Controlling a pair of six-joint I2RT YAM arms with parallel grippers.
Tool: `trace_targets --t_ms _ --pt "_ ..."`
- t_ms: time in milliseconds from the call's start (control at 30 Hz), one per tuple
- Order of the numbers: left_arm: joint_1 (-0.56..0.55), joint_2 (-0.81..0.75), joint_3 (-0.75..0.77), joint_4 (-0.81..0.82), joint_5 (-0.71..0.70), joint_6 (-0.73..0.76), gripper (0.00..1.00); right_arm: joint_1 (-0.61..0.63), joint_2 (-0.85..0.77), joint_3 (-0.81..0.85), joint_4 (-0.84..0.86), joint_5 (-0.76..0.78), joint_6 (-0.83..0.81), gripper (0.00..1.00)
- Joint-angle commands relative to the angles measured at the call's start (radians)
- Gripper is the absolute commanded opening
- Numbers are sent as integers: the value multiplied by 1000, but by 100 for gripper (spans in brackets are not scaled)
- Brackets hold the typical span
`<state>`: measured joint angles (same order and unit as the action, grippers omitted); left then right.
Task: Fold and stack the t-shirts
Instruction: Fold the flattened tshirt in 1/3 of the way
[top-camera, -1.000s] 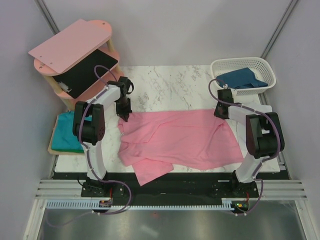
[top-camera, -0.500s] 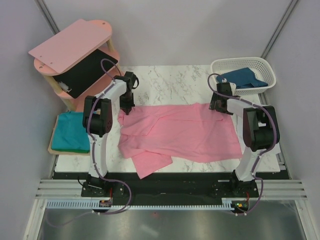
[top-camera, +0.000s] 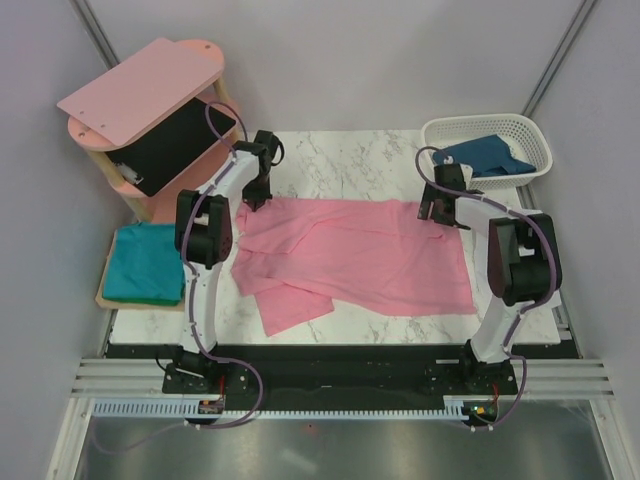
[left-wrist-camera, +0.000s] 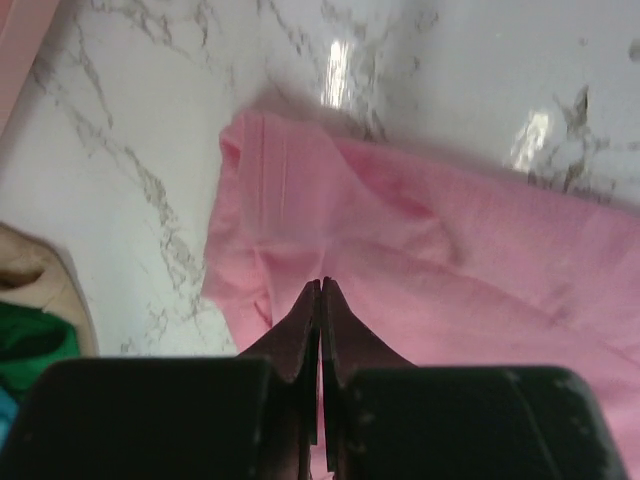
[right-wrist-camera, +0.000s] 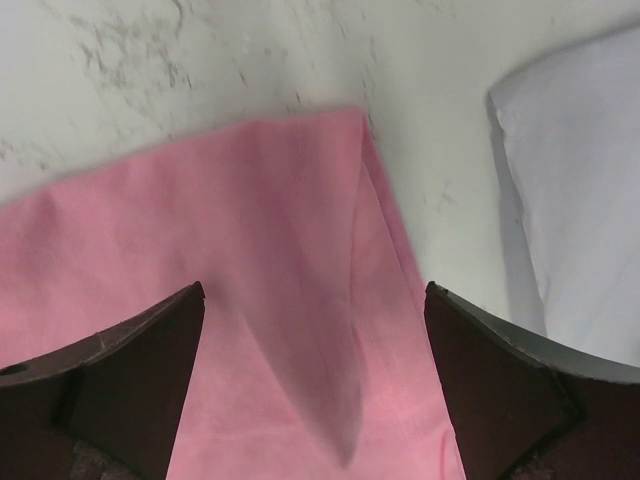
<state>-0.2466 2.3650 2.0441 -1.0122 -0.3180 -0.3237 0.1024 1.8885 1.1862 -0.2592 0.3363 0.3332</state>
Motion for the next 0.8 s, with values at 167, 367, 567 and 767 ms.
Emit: trace_targets --t_ms 167,367,567,767 --pt "-137 -470 -283 73 -121 -15 39 -6 -403 -174 -15 -62 35 98" --pt "-206 -663 -511 135 -69 -60 74 -200 -536 -347 87 -363 231 81" --pt "-250 -727 -677 195 -32 -89 75 -450 -408 -559 423 -856 481 61" --pt "-267 -724 -726 219 -36 -100 75 -478 -359 -617 583 -957 613 58"
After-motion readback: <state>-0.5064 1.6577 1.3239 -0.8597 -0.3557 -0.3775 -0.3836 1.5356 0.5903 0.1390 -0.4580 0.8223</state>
